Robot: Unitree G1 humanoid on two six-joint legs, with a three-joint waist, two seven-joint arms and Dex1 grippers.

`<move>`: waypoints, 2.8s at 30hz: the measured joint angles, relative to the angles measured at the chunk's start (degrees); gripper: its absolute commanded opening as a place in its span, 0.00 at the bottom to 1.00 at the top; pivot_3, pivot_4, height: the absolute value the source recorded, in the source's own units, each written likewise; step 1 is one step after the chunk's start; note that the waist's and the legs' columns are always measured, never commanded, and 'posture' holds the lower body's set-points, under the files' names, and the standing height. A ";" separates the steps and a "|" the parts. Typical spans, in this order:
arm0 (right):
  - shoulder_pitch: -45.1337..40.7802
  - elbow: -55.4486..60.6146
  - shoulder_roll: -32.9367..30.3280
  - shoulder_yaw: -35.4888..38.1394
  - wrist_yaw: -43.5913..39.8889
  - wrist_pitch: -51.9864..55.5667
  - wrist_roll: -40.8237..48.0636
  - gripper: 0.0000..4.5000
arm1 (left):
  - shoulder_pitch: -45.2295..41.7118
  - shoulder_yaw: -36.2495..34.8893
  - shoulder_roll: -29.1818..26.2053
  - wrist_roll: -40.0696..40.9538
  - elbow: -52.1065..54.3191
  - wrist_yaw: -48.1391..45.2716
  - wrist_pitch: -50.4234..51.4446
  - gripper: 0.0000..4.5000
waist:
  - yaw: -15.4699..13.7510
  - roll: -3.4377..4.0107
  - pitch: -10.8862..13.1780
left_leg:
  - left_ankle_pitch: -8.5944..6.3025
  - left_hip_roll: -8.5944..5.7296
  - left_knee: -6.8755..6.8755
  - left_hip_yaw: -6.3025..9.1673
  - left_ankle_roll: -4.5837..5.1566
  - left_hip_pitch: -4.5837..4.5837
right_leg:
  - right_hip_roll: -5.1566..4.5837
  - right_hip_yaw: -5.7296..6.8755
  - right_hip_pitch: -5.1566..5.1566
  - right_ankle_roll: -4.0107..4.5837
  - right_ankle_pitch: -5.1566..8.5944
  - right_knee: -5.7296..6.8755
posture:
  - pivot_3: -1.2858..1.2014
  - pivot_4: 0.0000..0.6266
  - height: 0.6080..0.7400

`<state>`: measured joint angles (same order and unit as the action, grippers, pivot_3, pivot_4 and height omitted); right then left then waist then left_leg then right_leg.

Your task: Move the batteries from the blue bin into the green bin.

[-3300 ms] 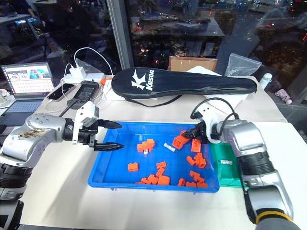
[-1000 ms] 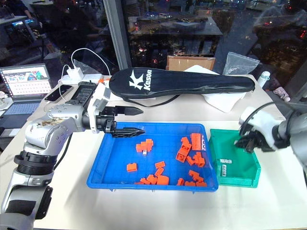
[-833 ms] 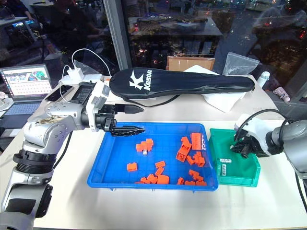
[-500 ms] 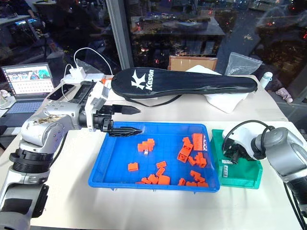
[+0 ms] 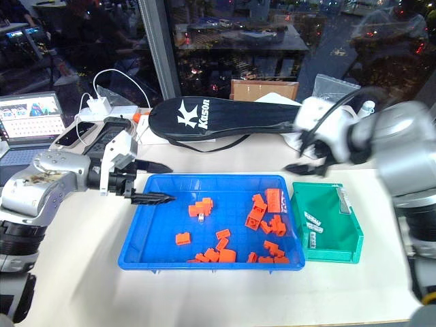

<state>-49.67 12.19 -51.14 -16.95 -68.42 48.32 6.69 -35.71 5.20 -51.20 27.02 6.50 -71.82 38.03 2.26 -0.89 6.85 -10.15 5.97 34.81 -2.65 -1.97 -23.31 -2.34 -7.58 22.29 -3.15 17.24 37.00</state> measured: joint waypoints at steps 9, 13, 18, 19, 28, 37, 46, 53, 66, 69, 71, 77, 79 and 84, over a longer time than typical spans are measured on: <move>0.77 -7.61 18.14 -7.78 2.67 -3.95 1.26 1.00 | 8.77 -4.51 -6.66 0.41 5.79 0.31 1.31 1.00 | -2.37 0.05 0.06 | 0.00 0.01 0.10 0.03 0.01 -0.08 | -0.02 0.16 0.01 0.30 -0.15 0.03 | 0.52 0.24 0.67; -0.41 -13.04 20.60 -9.72 3.07 -6.95 -0.36 1.00 | 9.94 -6.65 -6.85 1.63 7.76 1.67 2.42 1.00 | -2.59 0.04 0.05 | 0.00 0.02 0.12 0.03 0.00 -0.05 | -0.02 0.16 0.01 0.23 -0.10 0.03 | 0.52 0.24 0.67; -1.21 -20.26 24.81 -11.29 4.33 -9.57 -2.05 0.94 | 13.02 -8.41 -7.54 3.53 11.54 2.57 4.49 1.00 | -2.25 0.04 0.05 | 0.00 0.02 0.04 0.03 0.00 -0.04 | -0.02 0.16 0.02 0.37 -0.14 0.10 | 0.52 0.24 0.67; -1.24 -21.51 25.02 -11.29 4.58 -9.81 -2.15 0.88 | 13.38 -8.56 -7.55 3.87 11.99 2.69 4.70 1.00 | -2.20 0.04 0.05 | 0.00 0.02 0.03 0.03 0.00 -0.04 | -0.02 0.16 0.03 0.37 -0.14 0.10 | 0.52 0.24 0.67; -1.40 -28.24 27.34 -10.52 4.76 -13.14 -2.05 0.21 | 13.81 -8.85 -7.84 4.70 12.97 4.33 5.71 1.00 | -2.00 0.04 0.05 | 0.00 0.02 0.03 0.04 0.00 -0.03 | -0.02 0.18 0.00 0.35 -0.13 0.09 | 0.52 0.24 0.67; -2.34 -22.86 23.33 -3.75 4.03 -12.12 0.50 0.11 | 13.14 -8.43 -6.61 4.70 12.52 4.99 5.54 1.00 | -2.12 0.04 0.06 | 0.00 0.02 0.04 0.05 0.00 -0.06 | -0.02 0.20 0.01 0.35 -0.12 0.09 | 0.52 0.24 0.67; 0.04 -16.75 12.30 0.38 2.43 -9.19 1.20 0.11 | 9.13 -5.38 -3.13 4.01 8.08 4.51 3.16 1.00 | -2.23 0.03 0.05 | 0.00 0.01 0.03 0.05 0.00 -0.02 | -0.02 0.19 -0.02 0.28 -0.08 0.05 | 0.52 0.24 0.67; 4.79 -16.76 10.13 -0.29 3.20 -10.13 -0.78 0.11 | 7.28 -2.80 0.53 3.35 6.27 4.54 1.87 1.00 | -1.57 0.03 0.05 | 0.00 0.01 0.01 0.06 0.01 -0.02 | -0.01 0.18 -0.02 0.29 -0.08 0.06 | 0.52 0.24 0.67; -0.82 -17.61 6.96 -1.51 -1.22 -8.98 -0.87 0.99 | 8.68 -2.20 0.98 3.38 6.54 4.99 1.93 1.00 | -1.60 0.06 0.08 | 0.00 0.01 0.01 0.08 0.01 0.00 | -0.01 0.18 -0.03 0.28 -0.08 0.05 | 0.52 0.24 0.67; -3.53 -14.77 8.21 -1.15 -1.77 -9.00 -0.76 0.99 | 8.67 -2.25 0.97 3.39 6.67 5.09 1.95 1.00 | -1.38 0.06 0.07 | -0.01 0.02 -0.04 0.08 0.02 0.08 | 0.00 0.19 -0.05 0.25 -0.04 0.05 | 0.52 0.24 0.67; -3.32 -13.92 10.73 -2.23 -2.00 -9.00 -0.52 0.99 | 8.68 -2.25 0.78 3.35 6.67 5.08 1.94 1.00 | -1.38 0.05 0.07 | -0.01 0.02 -0.03 0.08 0.01 0.06 | 0.00 0.20 -0.04 0.25 -0.04 0.06 | 0.52 0.24 0.67; -0.66 -15.70 21.55 -10.75 -0.04 -11.33 -2.25 0.99 | 8.61 -2.34 -0.88 2.55 6.71 4.86 1.93 1.00 | -1.54 0.06 0.07 | 0.00 0.01 0.04 0.09 0.01 -0.05 | -0.01 0.21 -0.01 0.30 -0.08 0.08 | 0.52 0.24 0.67; -0.98 -19.76 25.49 -12.55 2.68 -11.80 -4.30 0.99 | 8.68 -2.98 -1.56 2.49 6.78 5.09 2.02 1.00 | -1.70 0.02 0.05 | 0.00 0.01 0.05 0.11 0.01 -0.04 | -0.01 0.24 -0.03 0.34 -0.10 0.08 | 0.52 0.24 0.67; -0.98 -25.52 28.11 -14.32 5.36 -15.20 -7.14 0.99 | 9.92 -4.26 -3.32 2.44 7.78 5.50 2.23 1.00 | -1.88 0.02 0.05 | 0.00 0.01 0.04 0.11 0.00 -0.04 | -0.01 0.26 -0.03 0.34 -0.10 0.07 | 0.52 0.24 0.67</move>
<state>-50.64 -13.32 -23.03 -31.27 -63.07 33.12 -0.45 -25.78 0.93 -54.53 29.46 14.28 -66.32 40.26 0.38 -0.87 6.91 -10.15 5.99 34.85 -2.55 -1.97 -23.35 -2.35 -7.32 22.26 -2.81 17.14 37.07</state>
